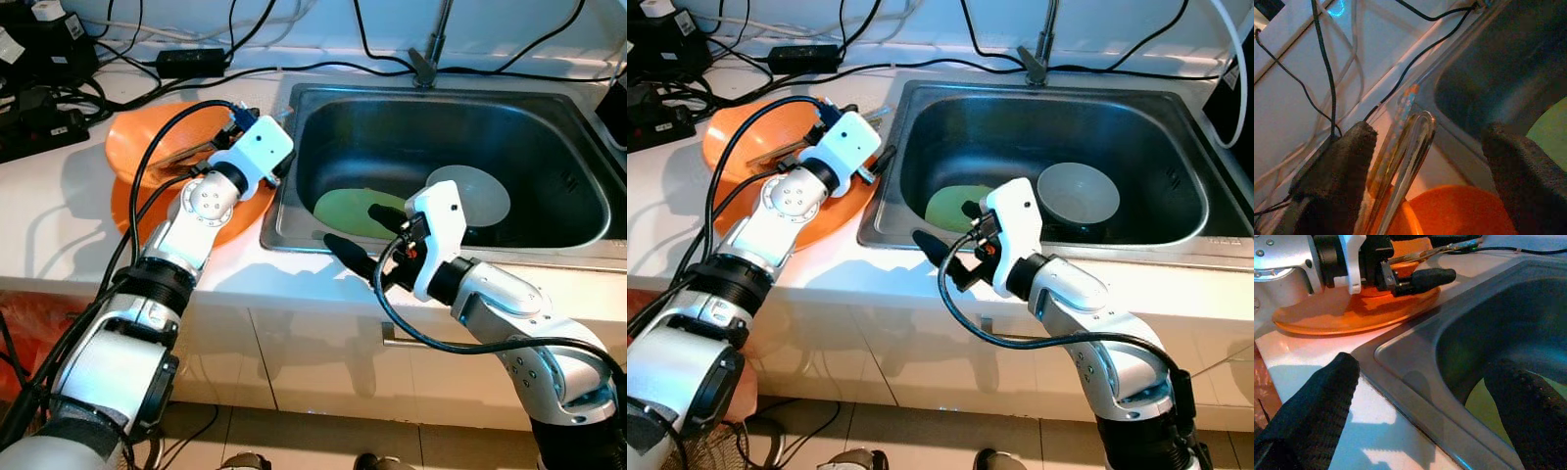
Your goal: Kitchen organization
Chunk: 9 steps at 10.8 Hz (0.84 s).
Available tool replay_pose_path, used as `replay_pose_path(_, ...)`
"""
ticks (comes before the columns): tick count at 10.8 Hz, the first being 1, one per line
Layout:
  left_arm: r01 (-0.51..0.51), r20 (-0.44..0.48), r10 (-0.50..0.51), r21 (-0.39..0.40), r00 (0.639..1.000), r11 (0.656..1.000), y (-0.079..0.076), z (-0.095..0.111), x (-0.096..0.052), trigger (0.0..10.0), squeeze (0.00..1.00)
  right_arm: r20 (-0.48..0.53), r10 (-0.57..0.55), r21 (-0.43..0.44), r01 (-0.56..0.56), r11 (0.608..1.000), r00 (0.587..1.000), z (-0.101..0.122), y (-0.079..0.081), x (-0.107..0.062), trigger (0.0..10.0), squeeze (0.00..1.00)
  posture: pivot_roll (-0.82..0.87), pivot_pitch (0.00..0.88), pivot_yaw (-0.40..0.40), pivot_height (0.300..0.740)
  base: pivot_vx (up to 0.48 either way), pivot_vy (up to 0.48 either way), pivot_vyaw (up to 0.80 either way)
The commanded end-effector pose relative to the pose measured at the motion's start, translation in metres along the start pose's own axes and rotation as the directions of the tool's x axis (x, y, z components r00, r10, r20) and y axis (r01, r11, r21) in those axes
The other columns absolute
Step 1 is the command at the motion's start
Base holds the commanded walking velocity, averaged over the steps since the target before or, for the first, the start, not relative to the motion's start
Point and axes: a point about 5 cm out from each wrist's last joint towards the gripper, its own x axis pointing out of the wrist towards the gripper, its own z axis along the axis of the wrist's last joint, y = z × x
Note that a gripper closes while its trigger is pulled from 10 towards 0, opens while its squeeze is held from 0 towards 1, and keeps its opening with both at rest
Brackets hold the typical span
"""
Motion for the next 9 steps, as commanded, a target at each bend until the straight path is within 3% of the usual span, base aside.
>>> replay_pose_path(1,-0.003,0.004,0.003,-0.009,1.0,1.0,0.0027,0.0021,0.0019,1.4,0.0,0.003,0.013,-0.013,-0.013,1.0,1.0,0.0021,0.0029,-0.0021,10.0,0.0,0.05,0.117,0.036,0.74,0.0,0.0,0.0)
replay_pose_path(2,-0.002,0.008,0.002,-0.011,1.0,1.0,0.0034,0.002,0.0022,0.0,0.0,0.004,0.011,-0.014,-0.011,1.0,1.0,0.0024,0.0027,-0.002,10.0,0.0,0.05,0.117,0.036,0.74,0.0,0.0,0.0)
replay_pose_path(9,0.006,0.005,-0.006,-0.034,1.0,0.999,0.002,-0.0021,0.0014,0.0,0.0,0.006,-0.001,-0.016,0.001,1.0,1.0,0.0028,0.0004,-0.0015,10.0,0.0,0.05,0.115,0.035,0.74,0.0,0.0,0.0)
